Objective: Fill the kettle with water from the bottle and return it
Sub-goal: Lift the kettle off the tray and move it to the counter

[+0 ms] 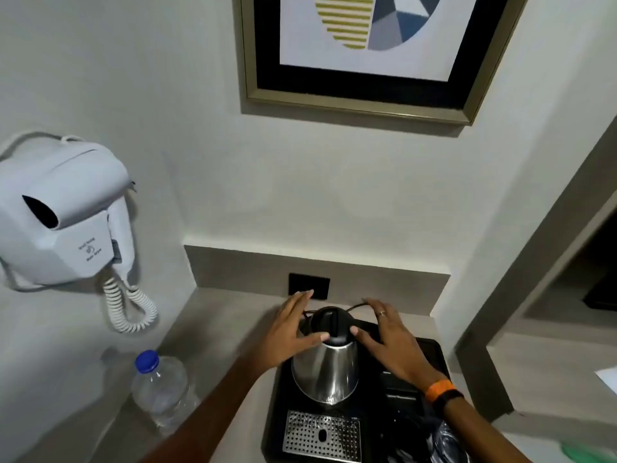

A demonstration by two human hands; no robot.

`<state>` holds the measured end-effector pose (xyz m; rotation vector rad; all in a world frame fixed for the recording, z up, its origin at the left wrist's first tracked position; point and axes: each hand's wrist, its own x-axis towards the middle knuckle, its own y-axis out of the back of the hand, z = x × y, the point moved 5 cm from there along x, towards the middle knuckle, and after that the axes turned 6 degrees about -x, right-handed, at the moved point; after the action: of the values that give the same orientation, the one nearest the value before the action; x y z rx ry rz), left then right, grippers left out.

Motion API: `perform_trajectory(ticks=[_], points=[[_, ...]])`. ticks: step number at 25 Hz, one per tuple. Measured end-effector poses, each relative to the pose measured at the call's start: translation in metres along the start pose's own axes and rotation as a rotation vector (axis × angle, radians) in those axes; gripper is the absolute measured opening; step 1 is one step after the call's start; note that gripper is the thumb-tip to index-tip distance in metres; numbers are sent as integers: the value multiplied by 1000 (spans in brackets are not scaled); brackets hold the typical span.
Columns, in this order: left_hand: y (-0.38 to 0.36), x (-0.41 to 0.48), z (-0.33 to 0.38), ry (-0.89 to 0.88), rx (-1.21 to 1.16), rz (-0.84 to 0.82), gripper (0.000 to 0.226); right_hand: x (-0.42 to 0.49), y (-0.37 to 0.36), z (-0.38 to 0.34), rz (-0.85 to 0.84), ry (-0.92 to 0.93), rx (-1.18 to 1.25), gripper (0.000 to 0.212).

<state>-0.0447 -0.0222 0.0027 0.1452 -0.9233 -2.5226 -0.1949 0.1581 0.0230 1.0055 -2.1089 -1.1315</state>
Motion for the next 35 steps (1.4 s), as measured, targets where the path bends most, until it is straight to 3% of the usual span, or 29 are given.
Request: perform_trajectory(ticks=[3, 11, 17, 20, 25, 35], points=[[-26, -5, -16, 80, -113, -53, 116, -10, -14, 15, -92, -14, 73, 62], [-29, -16, -21, 86, -300, 172, 113, 2, -12, 17, -59, 83, 65, 52], [24, -48, -31, 86, -273, 431, 103, 47, -13, -44, -80, 296, 81, 51], [55, -67, -49, 160, -247, 579, 107, 86, -39, -91, -216, 357, 216, 46], [72, -74, -89, 343, -293, 707, 106, 128, -100, -129, -377, 310, 338, 44], [60, -67, -139, 526, -366, 775, 111, 155, -149, -133, -476, 266, 305, 49]])
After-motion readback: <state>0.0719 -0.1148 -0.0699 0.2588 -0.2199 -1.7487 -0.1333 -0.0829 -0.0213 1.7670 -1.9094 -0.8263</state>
